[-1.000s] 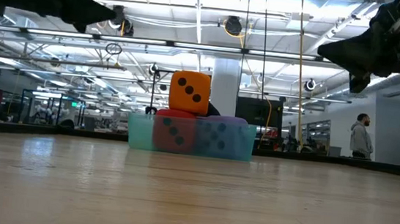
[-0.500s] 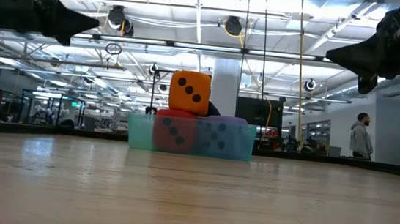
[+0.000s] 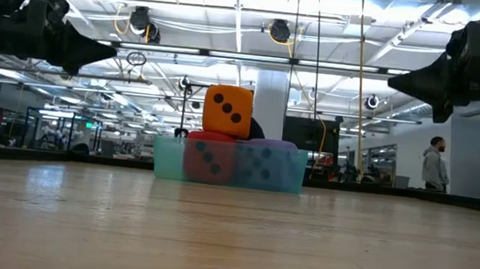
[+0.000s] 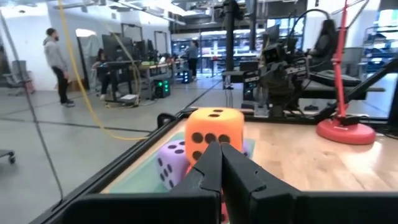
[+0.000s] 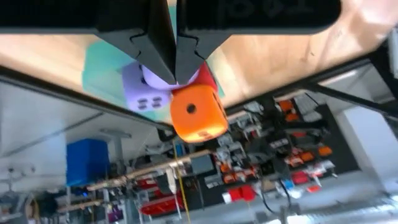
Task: Pick & Place Dice
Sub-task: Return to Home Position
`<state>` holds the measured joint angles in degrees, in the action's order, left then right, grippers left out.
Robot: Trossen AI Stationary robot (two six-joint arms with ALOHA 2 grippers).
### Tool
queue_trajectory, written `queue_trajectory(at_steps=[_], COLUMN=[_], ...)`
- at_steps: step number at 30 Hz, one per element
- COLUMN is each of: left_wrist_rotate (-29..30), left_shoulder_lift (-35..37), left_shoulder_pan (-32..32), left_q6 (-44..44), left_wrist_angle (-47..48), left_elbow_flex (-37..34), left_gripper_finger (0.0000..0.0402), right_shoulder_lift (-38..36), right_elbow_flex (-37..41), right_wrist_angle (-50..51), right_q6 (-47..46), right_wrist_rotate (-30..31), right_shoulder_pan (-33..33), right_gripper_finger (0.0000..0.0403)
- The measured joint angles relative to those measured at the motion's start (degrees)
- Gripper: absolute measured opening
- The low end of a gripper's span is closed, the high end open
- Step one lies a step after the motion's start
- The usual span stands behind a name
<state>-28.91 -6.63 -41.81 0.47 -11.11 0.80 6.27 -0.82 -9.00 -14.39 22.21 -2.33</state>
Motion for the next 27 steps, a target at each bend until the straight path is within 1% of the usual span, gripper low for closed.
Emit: queue_trajectory(at_steps=[3, 10, 14, 17, 21, 27], left_wrist_rotate=[-0.01, -1.33, -1.09, -1.09, -1.07, -1.05], left_shoulder_lift=[0.00, -0.04, -0.04, -0.04, -0.04, -0.04], left_shoulder_pan=[-1.29, -3.07, -3.66, -3.66, -3.66, -3.66], left_q6=[-0.02, -0.36, -1.66, -0.99, 0.21, 0.45], left_wrist_angle=[1.26, 2.71, 2.73, 2.77, 2.80, 1.06], left_elbow_flex=[0.02, 0.05, 0.05, 0.05, 0.05, 0.07], left_gripper_finger=[0.0002, 0.0001, 0.0005, 0.0014, 0.0018, 0.0004], right_shoulder_lift=[-0.30, -0.40, -0.38, -0.38, -0.27, 0.58], right_elbow_flex=[0.02, 0.02, 0.02, 0.02, 0.02, 0.02], right_wrist_angle=[1.51, 0.28, 0.24, 0.24, -0.22, 1.24], right_q6=[-0.85, -1.27, -3.28, -2.32, 0.13, 1.71], right_wrist_rotate=[-0.01, 0.51, 4.76, 6.26, 6.24, 5.57], right_shoulder_pan=[1.32, 3.80, 5.22, 5.70, 5.75, 5.75], right_gripper_finger=[0.0000, 0.0000, 0.0000, 0.0000, 0.0000, 0.0000])
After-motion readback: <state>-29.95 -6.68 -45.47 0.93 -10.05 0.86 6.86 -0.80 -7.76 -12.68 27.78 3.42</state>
